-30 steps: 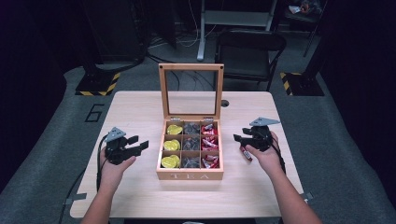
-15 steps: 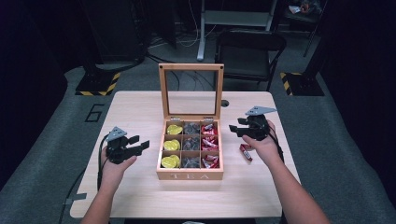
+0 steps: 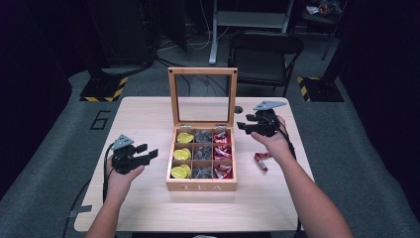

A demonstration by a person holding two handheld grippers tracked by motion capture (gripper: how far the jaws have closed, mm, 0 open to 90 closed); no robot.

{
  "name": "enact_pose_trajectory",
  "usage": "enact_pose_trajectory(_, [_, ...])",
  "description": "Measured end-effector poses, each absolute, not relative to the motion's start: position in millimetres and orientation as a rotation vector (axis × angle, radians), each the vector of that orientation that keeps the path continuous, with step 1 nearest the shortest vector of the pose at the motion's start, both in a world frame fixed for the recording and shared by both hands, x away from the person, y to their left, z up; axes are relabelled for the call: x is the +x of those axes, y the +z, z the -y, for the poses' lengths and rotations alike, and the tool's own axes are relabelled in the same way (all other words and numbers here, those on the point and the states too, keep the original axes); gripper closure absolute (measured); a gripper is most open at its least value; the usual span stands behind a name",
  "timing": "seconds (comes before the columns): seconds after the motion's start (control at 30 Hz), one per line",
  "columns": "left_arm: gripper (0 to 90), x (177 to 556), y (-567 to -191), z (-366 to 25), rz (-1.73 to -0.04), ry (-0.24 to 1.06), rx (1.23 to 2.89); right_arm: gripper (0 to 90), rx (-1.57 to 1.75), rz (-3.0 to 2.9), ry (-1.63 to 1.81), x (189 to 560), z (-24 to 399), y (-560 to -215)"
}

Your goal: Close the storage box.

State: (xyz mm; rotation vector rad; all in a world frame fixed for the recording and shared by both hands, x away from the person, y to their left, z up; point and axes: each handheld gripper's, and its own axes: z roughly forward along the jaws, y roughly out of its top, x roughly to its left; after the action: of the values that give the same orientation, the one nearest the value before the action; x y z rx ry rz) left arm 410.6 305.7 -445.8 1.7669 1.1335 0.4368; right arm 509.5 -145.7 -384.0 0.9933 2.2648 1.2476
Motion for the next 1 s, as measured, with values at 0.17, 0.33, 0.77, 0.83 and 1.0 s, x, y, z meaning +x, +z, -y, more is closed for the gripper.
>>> enact_pose_trajectory(0.17, [42.4,411,-446,-306,-1.132,0.436,1.771,45.5,1.029,-2.26,1.255,522,142,-382])
enact_pose_trajectory(0.33, [42.4,411,-447,-305,-1.131,0.436,1.769,44.6,1.041,-2.253,1.246,532,140,-382])
enact_pose_trajectory(0.77, [42.4,413,-447,-306,-1.143,0.424,1.763,40.5,1.062,-2.243,1.232,564,124,-374])
enact_pose_trajectory(0.83, [42.3,413,-447,-307,-1.144,0.423,1.762,40.5,1.062,-2.244,1.24,569,122,-375])
enact_pose_trajectory(1.0, [42.4,412,-447,-310,-1.144,0.427,1.758,39.2,1.065,-2.236,1.221,580,118,-376])
